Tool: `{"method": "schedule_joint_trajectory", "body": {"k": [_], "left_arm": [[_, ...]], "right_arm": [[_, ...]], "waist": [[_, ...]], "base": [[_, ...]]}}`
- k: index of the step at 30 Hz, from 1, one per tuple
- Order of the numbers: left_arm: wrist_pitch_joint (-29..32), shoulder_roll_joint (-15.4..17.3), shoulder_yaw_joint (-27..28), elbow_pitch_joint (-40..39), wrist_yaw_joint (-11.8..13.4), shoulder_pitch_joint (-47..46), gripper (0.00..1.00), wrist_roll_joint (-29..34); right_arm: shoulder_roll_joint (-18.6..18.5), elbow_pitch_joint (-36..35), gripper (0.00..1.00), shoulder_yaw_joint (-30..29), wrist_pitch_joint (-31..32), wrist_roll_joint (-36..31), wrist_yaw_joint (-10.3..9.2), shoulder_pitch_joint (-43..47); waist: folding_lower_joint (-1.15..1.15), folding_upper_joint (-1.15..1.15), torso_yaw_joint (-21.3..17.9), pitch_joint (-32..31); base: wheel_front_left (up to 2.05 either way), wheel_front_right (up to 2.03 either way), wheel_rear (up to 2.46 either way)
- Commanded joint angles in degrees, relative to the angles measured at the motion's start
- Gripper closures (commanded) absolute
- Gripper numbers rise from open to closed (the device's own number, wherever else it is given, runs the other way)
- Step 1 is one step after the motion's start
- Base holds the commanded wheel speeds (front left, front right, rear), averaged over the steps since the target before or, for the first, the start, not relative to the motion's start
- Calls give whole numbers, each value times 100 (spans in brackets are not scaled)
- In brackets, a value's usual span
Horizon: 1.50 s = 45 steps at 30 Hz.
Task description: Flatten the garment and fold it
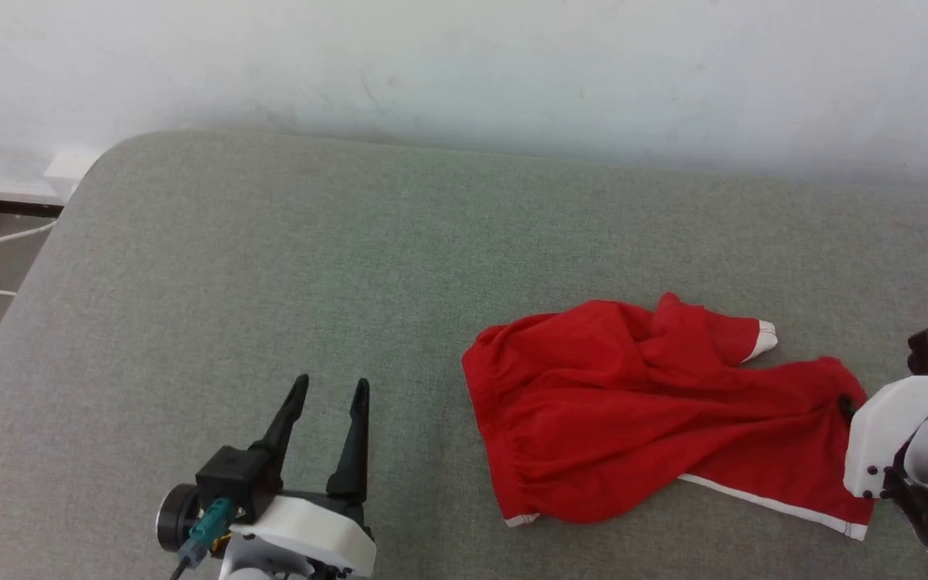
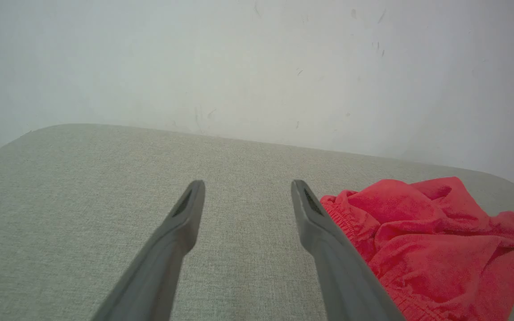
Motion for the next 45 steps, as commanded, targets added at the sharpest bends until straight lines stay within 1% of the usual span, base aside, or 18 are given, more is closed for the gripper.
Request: {"method": "schedule_joint_trajectory", "body": {"k": [1,5,8,12,17,19,22,23,27,29,30,32,36,40,43,45], "left_arm": [[-28,-24,27,23,-38,-82,0,57],[-28,-58,47,28,-87,-56,0,46],[-28,-77,54,15,-129,4,0,14],[-28,-94,51,-17,-178,79,0,-10],[1,-106,-144,13,-285,81,0,-172],[226,-35,-355,81,-343,-50,0,-152],[821,140,-643,185,-400,-411,0,-137],[821,140,-643,185,-400,-411,0,-137],[2027,491,-952,445,-438,-1074,0,-213],[2617,685,-1100,610,-449,-1453,0,-355],[2903,800,-1182,683,-452,-1658,0,-466],[3480,1104,-1551,801,-454,-2085,0,-740],[4501,1722,-2288,953,-455,-2780,0,-1545],[5138,2249,-2829,1126,-456,-3268,0,-2118],[5320,2538,-3144,1279,-456,-3496,0,-2337],[5425,2673,-3346,1375,-456,-3587,0,-2481]], "right_arm": [[-88,31,0,66,-264,-204,-13,-53],[-32,6,0,80,-1052,-394,-13,-128],[-32,-187,0,147,-1678,-494,-13,-30],[117,-681,0,148,-2444,-511,-13,313],[526,-1554,0,102,-3251,-448,-13,963],[697,-1897,0,36,-3450,-456,-13,1203],[893,-2359,0,-61,-3601,-424,-13,1453],[893,-2359,0,-61,-3601,-424,-13,1453],[999,-2835,0,62,-3563,-479,-13,1594],[1018,-2998,0,145,-3514,-499,-13,1611],[1024,-3071,0,199,-3485,-499,-13,1603],[1031,-3180,0,247,-3455,-498,-13,1584],[1036,-3228,0,322,-3440,-374,-13,1542],[1037,-3184,0,416,-3521,-263,-13,1492],[1038,-3113,0,476,-3595,-215,-13,1467],[1038,-3063,0,501,-3643,-187,-13,1457]], "waist": [[0,0,12,19],[0,0,-4,-22],[0,0,-50,-104],[0,0,-175,-212],[0,0,-436,-239],[0,0,-570,-200],[0,0,-789,-89],[0,0,-789,-89],[0,0,-1152,126],[0,0,-1314,231],[0,0,-1410,302],[0,0,-1553,408],[0,0,-1817,591],[0,0,-2042,758],[0,0,-2178,863],[0,0,-2236,915]], "base": [[0,0,0],[0,0,0],[0,0,0],[0,0,0],[0,0,0],[0,0,0],[0,0,0],[0,0,0],[0,0,0],[0,0,0],[0,0,0],[0,0,0],[0,0,0],[0,0,0],[0,0,0],[0,0,0]]}}
